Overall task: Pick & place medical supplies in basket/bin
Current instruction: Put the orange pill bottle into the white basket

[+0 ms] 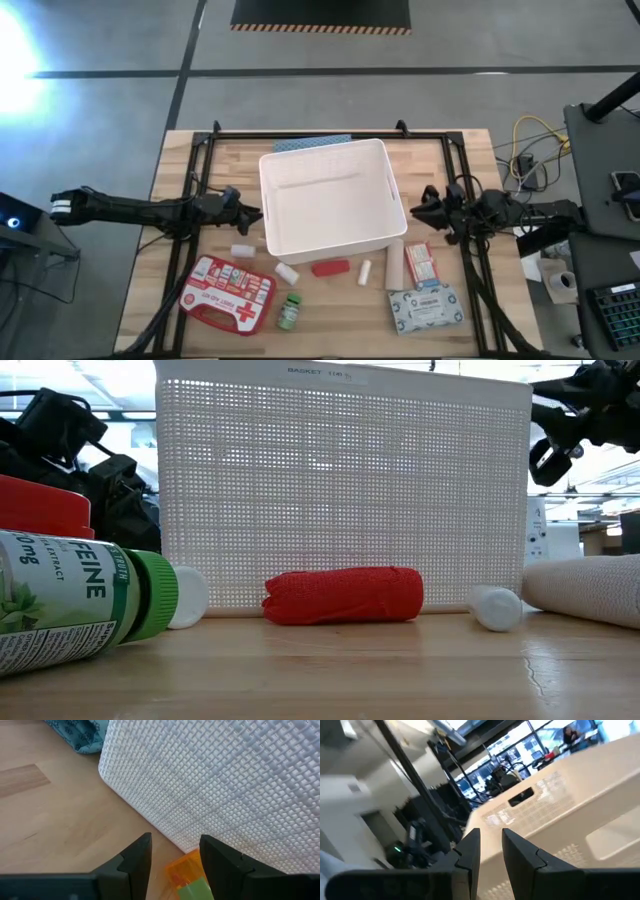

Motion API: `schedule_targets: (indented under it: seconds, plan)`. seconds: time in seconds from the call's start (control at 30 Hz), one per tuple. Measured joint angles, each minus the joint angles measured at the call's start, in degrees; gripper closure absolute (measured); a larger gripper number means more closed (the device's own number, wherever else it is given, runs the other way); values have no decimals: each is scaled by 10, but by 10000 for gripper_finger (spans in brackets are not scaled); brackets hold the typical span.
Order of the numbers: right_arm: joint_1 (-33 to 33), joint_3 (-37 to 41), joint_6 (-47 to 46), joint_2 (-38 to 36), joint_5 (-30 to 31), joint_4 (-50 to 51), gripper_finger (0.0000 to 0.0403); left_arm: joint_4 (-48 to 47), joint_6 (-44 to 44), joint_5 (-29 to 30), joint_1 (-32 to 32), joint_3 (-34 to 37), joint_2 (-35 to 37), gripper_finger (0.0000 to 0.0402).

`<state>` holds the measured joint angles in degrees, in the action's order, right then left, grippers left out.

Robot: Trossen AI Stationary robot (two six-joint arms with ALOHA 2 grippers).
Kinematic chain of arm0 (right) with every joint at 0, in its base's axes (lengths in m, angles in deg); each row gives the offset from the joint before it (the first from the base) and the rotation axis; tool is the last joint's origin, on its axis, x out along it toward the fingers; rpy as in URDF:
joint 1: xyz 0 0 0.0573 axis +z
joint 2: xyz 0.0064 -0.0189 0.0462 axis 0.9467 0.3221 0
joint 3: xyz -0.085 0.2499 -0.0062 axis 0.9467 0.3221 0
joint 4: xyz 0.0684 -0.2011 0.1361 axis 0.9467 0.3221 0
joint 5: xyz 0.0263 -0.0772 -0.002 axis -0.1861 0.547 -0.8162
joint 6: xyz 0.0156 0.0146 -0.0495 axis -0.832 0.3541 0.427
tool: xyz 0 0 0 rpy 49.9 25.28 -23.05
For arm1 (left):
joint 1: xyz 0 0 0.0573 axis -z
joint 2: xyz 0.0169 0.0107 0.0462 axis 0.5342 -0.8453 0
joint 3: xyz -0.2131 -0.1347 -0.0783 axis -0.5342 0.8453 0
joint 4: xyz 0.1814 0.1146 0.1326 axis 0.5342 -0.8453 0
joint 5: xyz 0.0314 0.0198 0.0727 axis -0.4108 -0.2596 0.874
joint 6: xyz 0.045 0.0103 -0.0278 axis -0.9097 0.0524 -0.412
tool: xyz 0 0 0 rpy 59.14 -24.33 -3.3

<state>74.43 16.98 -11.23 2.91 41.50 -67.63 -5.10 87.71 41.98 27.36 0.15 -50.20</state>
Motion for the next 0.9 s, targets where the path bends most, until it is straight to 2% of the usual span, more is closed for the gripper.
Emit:
schedule_targets:
  seconds: [0.1, 0.2, 0.27, 0.37, 0.43, 0.6, 0.77, 0.9]
  plan:
    - [0, 0, -80, 0, 0, -7, 330, 2, 12, 0, 0, 0, 0, 254]
    - [0, 0, -106, 0, 25, -7, 330, 6, 20, 0, 0, -1, 0, 254]
    - [0, 0, -131, 0, 43, -9, 330, 6, 92, -8, 1, -10, 0, 254]
    - [0, 0, -223, 0, 55, -23, 330, 11, 241, -21, 1, -22, 0, 254]
    - [0, 0, -252, 0, 56, -24, 330, 8, 294, -22, 1, -23, -1, 254]
    - [0, 0, -258, 0, 56, -30, 330, 7, 309, -30, 1, -21, -1, 254]
    - [0, 0, -240, 0, 53, -69, 330, 19, 322, -83, 1, -32, 1, 254]
    - [-1, 0, -222, 0, 44, -64, 330, 20, 322, -113, 7, -48, 0, 254]
